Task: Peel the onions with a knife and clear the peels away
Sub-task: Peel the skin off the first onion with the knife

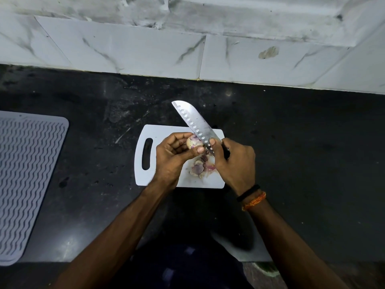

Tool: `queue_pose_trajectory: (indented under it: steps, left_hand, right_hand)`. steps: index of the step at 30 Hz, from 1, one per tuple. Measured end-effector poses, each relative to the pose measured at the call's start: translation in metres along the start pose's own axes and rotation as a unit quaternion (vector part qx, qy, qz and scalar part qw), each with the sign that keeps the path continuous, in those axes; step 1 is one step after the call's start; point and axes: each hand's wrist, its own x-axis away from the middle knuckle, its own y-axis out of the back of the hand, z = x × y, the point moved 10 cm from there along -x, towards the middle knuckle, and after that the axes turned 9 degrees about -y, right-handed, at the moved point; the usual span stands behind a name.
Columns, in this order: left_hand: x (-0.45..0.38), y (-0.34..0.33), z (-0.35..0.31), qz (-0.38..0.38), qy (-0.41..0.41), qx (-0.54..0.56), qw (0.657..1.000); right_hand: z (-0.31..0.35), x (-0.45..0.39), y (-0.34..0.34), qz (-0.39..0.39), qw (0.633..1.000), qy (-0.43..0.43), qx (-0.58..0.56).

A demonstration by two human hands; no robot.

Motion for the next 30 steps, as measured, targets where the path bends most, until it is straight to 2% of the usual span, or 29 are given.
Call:
queue_pose_trajectory:
  steps: [5,10,18,24,30]
  left_hand:
    - [-0.002,0.001,0.005,-0.004,0.015,-0.005,1.000]
    - [-0.002,-0.002,0.001,0.004,0.006,-0.018,1.000]
    - [0.000,0.006,0.003,-0.007,-0.002,-0.046,0.999]
    - [0.000,0.008,0.004,-0.018,-0.001,-0.053,0.998]
    - [0.000,0.011,0.004,-0.016,-0.015,-0.082,0.996]
  right_hand:
    - [0.008,0.005,-0.006,0.020,0.999,0.032,0.006]
    - [-0.001,-0.005,0.004,-0.007,1.000,0.000,-0.021]
    - [0.000,0.000,-0.004,0.015,1.000,0.007,-0.004]
    - [-0.007,-0.001,0.000,0.006,0.999,-0.037,-0.025]
    - [-0.007,0.001,-0.006,0.020,0.999,-0.037,-0.004]
